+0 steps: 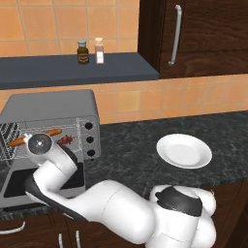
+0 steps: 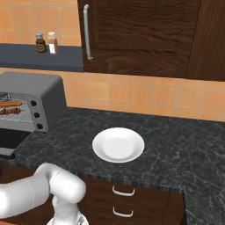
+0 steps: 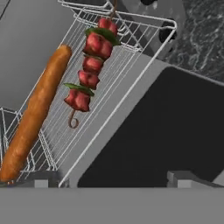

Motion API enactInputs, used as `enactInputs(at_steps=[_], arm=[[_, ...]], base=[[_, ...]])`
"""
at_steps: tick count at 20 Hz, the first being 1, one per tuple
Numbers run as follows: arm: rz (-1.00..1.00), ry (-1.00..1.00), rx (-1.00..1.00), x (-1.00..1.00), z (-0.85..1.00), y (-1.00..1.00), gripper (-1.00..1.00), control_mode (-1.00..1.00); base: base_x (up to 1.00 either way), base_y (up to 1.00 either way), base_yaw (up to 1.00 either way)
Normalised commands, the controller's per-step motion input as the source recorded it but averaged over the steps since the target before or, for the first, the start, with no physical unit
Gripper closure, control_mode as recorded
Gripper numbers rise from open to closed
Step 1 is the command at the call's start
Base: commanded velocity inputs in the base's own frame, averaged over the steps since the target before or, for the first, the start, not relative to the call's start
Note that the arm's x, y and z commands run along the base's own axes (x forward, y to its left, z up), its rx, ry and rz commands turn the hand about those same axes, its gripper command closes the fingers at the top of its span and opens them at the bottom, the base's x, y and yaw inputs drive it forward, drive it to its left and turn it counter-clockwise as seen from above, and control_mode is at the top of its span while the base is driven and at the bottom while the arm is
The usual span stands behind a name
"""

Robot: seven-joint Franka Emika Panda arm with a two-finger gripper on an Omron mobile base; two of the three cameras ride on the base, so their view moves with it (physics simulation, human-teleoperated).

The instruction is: Pick up the kebab skewer and baguette bread, and place them inside the toaster oven. Close the toaster oven door and start by setting the timer.

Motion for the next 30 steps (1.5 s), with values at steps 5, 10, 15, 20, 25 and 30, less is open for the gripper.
enactInputs(at_steps=[5, 10, 15, 20, 25, 30], arm=[[0.36, 0.01, -0.38, -0.42, 0.00, -0.10, -1.00, -1.00], [0.53, 0.09, -0.34, 0.00, -0.01, -0.02, -1.00, -1.00], [0.43, 0.00, -0.29, 0.01, -0.24, -0.06, -1.00, -1.00], [0.09, -0.05, -0.04, 0.02, -0.09, -0.13, -1.00, -1.00], [0.00, -0.32, 0.00, 0.03, -0.22, -0.09, -1.00, -1.00], [0.00, -0.33, 0.00, 0.11, -0.03, 0.00, -1.00, -1.00]], base=[[0.00, 0.00, 0.00], [0.00, 0.00, 0.00], [0.00, 0.00, 0.00], [0.00, 0.00, 0.00], [0.00, 0.00, 0.00], [0.00, 0.00, 0.00]])
